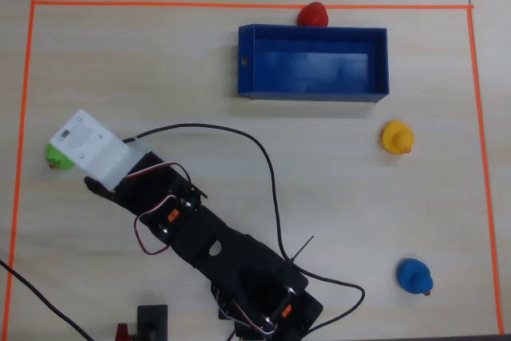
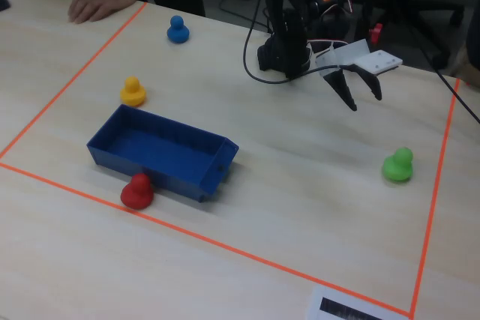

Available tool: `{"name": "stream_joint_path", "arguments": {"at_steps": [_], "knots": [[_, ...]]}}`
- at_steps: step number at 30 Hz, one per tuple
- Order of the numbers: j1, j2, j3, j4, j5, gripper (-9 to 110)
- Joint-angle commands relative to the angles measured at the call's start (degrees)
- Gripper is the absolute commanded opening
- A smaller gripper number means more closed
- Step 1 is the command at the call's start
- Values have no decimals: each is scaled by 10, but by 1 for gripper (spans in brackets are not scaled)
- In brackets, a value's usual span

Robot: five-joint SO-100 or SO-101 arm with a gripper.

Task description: Grasp green duck and put it into box.

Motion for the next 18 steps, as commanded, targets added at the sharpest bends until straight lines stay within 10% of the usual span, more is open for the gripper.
{"name": "stream_joint_path", "arguments": {"at_steps": [1,18], "knots": [[-27,-81,-19,-183,10,26],[-28,-413,-234,-294,54,25]]}}
